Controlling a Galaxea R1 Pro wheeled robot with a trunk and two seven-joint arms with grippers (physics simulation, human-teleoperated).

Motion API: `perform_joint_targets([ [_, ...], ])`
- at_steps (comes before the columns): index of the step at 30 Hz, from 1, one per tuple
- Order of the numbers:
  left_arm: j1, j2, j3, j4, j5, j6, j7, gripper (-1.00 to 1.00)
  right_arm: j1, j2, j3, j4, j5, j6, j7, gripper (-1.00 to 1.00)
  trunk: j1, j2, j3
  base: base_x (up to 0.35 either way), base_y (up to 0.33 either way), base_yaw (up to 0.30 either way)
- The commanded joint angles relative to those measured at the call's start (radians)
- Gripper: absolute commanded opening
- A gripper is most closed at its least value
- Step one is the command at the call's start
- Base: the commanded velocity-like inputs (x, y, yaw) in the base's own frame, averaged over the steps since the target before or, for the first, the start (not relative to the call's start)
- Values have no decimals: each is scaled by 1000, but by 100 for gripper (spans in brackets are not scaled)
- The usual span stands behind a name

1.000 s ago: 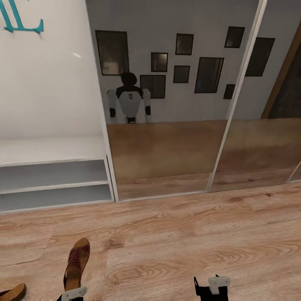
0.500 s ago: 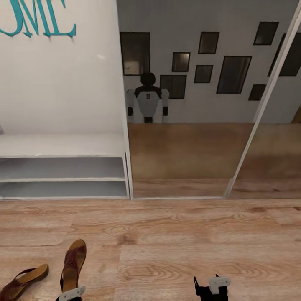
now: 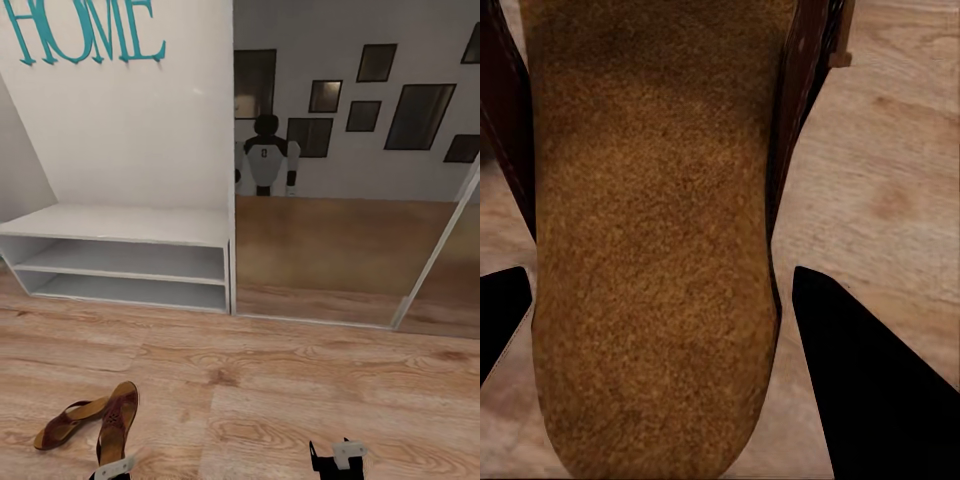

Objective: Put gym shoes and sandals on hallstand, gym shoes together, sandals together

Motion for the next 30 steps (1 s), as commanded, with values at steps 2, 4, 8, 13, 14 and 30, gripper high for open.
perform_joint_targets([
  [2, -1, 0, 1, 1, -4, -4, 3, -100, 0, 0, -2, 1, 11, -2, -8, 100, 0, 0, -2, 0, 0, 277],
  [4, -1, 0, 0, 1, -4, -4, 3, -100, 0, 0, -2, 1, 11, -2, -8, 100, 0, 0, -2, 0, 0, 277],
  [8, -1, -3, -5, 1, -10, -3, 3, -100, 0, 0, -2, 1, 11, -2, -8, 100, 0, 0, -4, 0, 0, 277],
  [13, -1, -2, -3, 1, -9, -3, 3, -100, 0, 0, -2, 1, 11, -2, -8, 100, 0, 0, -6, 0, 0, 277],
  [14, -1, -2, -3, 1, -9, -3, 3, -100, 0, 0, -2, 1, 11, -2, -8, 100, 0, 0, -6, 0, 0, 277],
  [30, -1, -2, -3, 1, -10, -5, 3, -100, 0, 0, -2, 1, 11, -2, -8, 100, 0, 0, -13, 0, 0, 277],
])
